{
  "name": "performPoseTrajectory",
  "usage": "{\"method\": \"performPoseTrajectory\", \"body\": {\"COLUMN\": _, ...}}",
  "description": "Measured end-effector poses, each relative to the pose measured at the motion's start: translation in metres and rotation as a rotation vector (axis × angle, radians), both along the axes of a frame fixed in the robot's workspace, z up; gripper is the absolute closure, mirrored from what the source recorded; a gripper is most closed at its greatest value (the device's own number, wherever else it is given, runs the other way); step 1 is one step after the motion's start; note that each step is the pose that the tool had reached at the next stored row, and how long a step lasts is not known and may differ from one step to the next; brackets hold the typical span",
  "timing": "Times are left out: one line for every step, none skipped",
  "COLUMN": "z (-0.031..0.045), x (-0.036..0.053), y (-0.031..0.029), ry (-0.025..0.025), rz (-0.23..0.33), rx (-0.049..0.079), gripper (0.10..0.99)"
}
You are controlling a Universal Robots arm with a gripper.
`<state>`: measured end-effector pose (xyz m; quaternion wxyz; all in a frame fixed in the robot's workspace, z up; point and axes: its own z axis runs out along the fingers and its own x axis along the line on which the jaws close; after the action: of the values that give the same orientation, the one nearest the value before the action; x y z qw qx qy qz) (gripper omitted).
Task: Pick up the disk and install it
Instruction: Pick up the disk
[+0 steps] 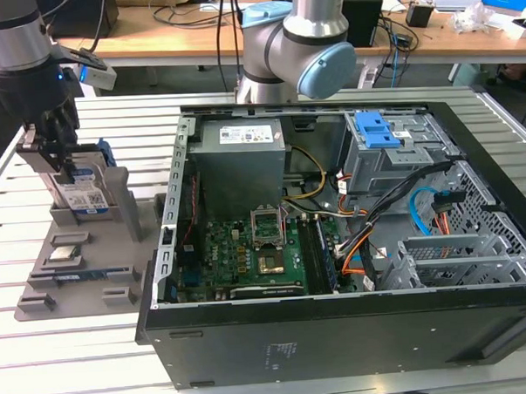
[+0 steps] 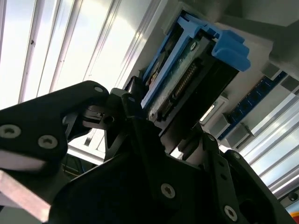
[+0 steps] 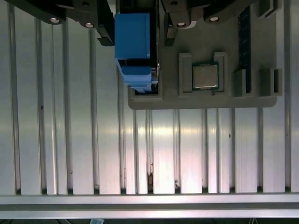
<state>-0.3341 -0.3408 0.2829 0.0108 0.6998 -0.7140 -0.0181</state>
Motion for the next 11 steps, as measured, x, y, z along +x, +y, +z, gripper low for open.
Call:
{"method": "performPoseTrajectory", "body": {"z": -0.0001, "x": 0.0, "y": 0.0, "ry": 0.0, "rz": 0.0, "rx": 0.0, "gripper": 0.545}}
{"method": "performPoseTrajectory", "body": {"z": -0.0002, "x": 0.0, "y": 0.0, "ry": -0.0001, "rz": 0.0, "rx": 0.0, "gripper": 0.627}}
{"method": "performPoseTrajectory", "body": {"z": -0.0003, "x": 0.0, "y": 0.0, "ry": -0.0001, "rz": 0.0, "rx": 0.0, "gripper": 0.69}}
{"method": "performPoseTrajectory", "body": {"z": -0.0004, "x": 0.0, "y": 0.0, "ry": -0.0001, "rz": 0.0, "rx": 0.0, "gripper": 0.725}}
{"method": "performPoseTrajectory", "body": {"z": -0.0004, "x": 0.0, "y": 0.0, "ry": 0.0, "rz": 0.0, "rx": 0.0, "gripper": 0.725}}
{"method": "performPoseTrajectory", "body": {"z": -0.0004, "x": 0.0, "y": 0.0, "ry": 0.0, "rz": 0.0, "rx": 0.0, "gripper": 0.725}}
{"method": "performPoseTrajectory", "body": {"z": -0.0005, "x": 0.0, "y": 0.0, "ry": 0.0, "rz": 0.0, "rx": 0.0, "gripper": 0.725}}
{"method": "performPoseTrajectory", "body": {"z": -0.0006, "x": 0.0, "y": 0.0, "ry": 0.0, "rz": 0.0, "rx": 0.0, "gripper": 0.725}}
{"method": "performPoseTrajectory", "body": {"z": -0.0007, "x": 0.0, "y": 0.0, "ry": 0.0, "rz": 0.0, "rx": 0.0, "gripper": 0.725}}
{"method": "performPoseTrajectory", "body": {"z": -0.0007, "x": 0.0, "y": 0.0, "ry": 0.0, "rz": 0.0, "rx": 0.0, "gripper": 0.725}}
{"method": "performPoseTrajectory", "body": {"z": -0.0008, "x": 0.0, "y": 0.0, "ry": 0.0, "rz": 0.0, "rx": 0.0, "gripper": 0.725}}
